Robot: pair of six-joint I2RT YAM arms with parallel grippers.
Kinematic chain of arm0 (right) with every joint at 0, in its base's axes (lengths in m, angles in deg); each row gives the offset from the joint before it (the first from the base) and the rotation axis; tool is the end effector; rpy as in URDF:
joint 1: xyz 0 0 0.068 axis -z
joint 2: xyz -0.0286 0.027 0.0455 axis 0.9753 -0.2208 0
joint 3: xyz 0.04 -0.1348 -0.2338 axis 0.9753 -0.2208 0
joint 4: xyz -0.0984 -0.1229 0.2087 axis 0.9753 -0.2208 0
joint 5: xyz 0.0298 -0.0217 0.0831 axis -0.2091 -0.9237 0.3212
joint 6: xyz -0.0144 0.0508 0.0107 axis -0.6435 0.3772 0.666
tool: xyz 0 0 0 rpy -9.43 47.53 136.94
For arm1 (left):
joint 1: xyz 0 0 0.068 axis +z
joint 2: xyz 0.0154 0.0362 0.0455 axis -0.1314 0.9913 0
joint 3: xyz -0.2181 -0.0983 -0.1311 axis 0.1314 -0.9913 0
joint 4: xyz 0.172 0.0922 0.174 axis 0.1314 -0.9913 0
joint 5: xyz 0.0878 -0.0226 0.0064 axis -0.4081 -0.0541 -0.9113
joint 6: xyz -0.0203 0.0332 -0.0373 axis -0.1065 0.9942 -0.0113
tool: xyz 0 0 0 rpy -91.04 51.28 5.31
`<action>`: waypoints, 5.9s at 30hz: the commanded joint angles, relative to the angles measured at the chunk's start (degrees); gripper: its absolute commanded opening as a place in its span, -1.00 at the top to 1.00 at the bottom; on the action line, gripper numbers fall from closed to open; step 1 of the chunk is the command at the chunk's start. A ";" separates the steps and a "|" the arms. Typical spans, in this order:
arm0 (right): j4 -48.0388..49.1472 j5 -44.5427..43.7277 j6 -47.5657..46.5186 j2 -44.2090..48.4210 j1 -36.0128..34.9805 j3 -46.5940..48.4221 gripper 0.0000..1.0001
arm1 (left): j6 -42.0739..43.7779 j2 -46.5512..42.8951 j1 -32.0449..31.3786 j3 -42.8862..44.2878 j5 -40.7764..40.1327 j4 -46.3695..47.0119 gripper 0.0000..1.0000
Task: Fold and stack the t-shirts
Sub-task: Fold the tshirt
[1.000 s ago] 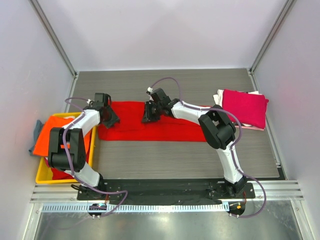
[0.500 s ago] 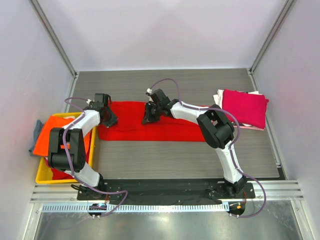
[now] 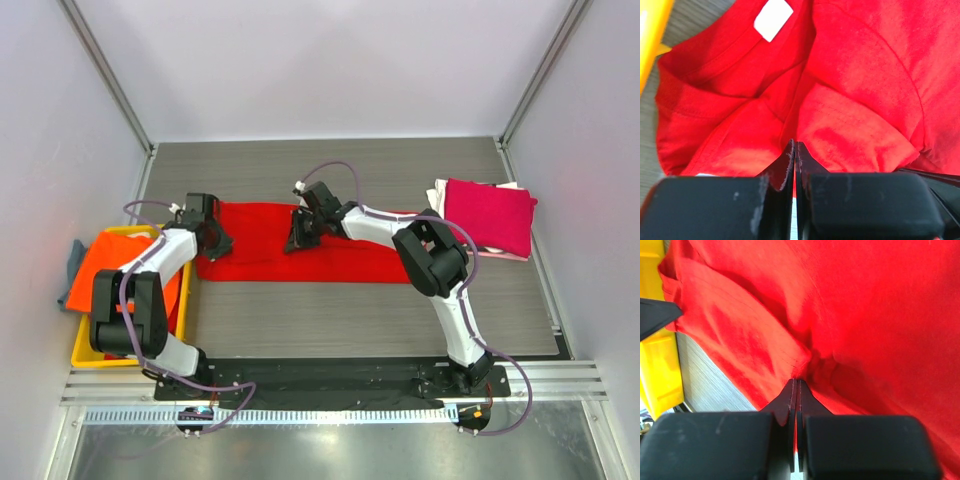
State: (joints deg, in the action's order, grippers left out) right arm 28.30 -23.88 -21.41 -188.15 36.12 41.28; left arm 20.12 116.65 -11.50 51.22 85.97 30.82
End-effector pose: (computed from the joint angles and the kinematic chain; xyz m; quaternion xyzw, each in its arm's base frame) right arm 0.3529 0.3254 0.1515 -0.1199 0.9097 0.3563 0.1763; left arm 0.2957 -0.0190 0.1895 -0.3266 0.9062 -0.0875 0.2540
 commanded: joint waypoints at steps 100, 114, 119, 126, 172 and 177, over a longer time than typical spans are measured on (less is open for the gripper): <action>-0.15 6.52 3.58 -1.33 2.10 4.68 0.23 | 1.32 -10.05 2.89 -9.74 8.70 11.05 0.99; -0.33 7.22 4.89 -2.05 1.75 5.56 0.91 | 1.23 -9.09 2.89 -9.74 9.67 11.23 0.99; -0.24 7.75 6.04 0.42 1.75 2.67 0.97 | 1.32 -8.56 2.89 -9.82 9.49 11.40 1.00; 0.37 8.71 7.01 3.06 1.92 -2.17 0.98 | 2.02 -9.18 2.89 -10.00 7.12 9.82 0.99; 0.11 5.64 6.30 9.31 -0.01 -6.40 0.90 | -1.22 -18.94 -0.01 -13.52 7.55 11.13 0.80; 0.37 6.43 7.36 6.40 -0.98 -3.67 0.97 | -2.37 -13.93 -0.45 -14.22 9.66 14.21 0.99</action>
State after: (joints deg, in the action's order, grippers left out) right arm 28.23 -18.52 -15.00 -180.19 36.01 34.85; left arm 19.07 100.94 -11.67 36.32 93.22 41.84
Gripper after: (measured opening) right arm 0.025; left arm 0.009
